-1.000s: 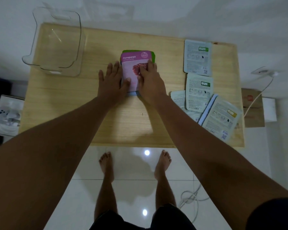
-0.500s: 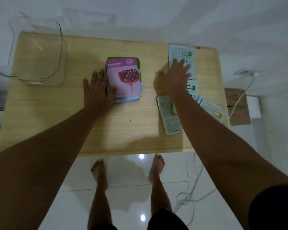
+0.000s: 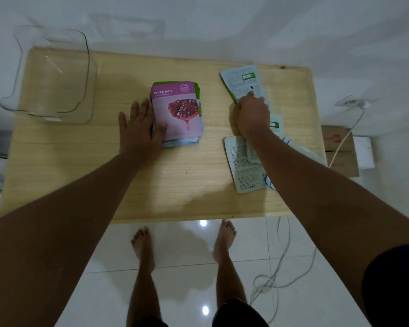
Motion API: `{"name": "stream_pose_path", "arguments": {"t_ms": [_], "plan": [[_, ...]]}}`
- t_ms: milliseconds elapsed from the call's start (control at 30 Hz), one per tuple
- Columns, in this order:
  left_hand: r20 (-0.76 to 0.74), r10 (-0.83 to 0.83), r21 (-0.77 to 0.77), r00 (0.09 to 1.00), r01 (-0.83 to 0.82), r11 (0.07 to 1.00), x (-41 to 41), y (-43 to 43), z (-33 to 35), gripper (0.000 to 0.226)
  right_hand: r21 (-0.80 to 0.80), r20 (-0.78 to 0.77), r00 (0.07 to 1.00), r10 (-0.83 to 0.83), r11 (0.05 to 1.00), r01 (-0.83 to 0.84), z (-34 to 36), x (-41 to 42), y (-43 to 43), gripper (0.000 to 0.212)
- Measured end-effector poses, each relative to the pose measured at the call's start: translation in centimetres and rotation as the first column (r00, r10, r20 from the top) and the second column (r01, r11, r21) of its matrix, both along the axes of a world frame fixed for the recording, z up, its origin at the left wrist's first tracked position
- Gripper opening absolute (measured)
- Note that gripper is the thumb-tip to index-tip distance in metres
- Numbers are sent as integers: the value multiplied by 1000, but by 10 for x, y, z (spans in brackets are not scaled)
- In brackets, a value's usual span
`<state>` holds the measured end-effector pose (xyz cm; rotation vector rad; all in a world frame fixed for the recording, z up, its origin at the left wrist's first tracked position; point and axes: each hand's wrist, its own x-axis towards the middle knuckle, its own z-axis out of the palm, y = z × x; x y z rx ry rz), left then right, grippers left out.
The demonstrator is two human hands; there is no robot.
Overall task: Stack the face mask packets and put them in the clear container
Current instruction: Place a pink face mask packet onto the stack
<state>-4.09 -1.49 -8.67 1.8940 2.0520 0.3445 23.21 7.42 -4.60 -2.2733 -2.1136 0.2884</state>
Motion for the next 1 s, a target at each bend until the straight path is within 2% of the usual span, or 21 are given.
{"name": "stream_pose_path", "arguments": {"t_ms": [100, 167, 300, 367, 467, 533, 633, 733, 800, 900, 1000], "plan": [[9, -11, -11, 1000, 11, 1000, -1, 1, -1, 72, 66, -84, 996, -2, 998, 8, -1, 3, -4, 30], [13, -11, -14, 1000, 11, 1000, -1, 1, -1, 72, 60, -138, 990, -7, 998, 15, -1, 3, -8, 32], [27, -15, -20, 1000, 15, 1000, -1, 1, 1, 71, 83, -176, 984, 21, 997, -7, -1, 0, -14, 23], [34, -18, -29, 999, 19, 999, -2, 2, 3, 70, 130, -273, 962, 10, 991, 26, 8, -5, -12, 21], [14, -28, -49, 1000, 29, 998, -2, 2, 4, 70, 312, -523, 848, 88, 945, 94, 33, -21, -14, 18], [-5, -31, -57, 1000, 30, 998, -1, 2, 5, 71, 418, -629, 766, 129, 888, 193, 46, -35, -21, 16], [-13, -31, -73, 999, 30, 997, -1, 3, 5, 73, 356, -764, 642, 72, 876, 325, 48, -59, -35, 14], [-1, -40, -73, 999, 40, 997, -3, 3, 5, 72, 233, -832, 554, -15, 897, 375, 37, -79, -48, 10], [19, -37, -75, 999, 38, 996, -3, 3, 6, 69, 173, -821, 567, -63, 920, 353, 28, -86, -56, 12], [43, -21, -64, 999, 23, 998, -2, 2, 7, 65, 190, -697, 717, -25, 957, 219, 17, -87, -65, 14], [69, 1, -51, 998, 3, 999, -1, 2, 6, 63, 203, -550, 830, 93, 979, 25, 11, -89, -71, 29]]}}
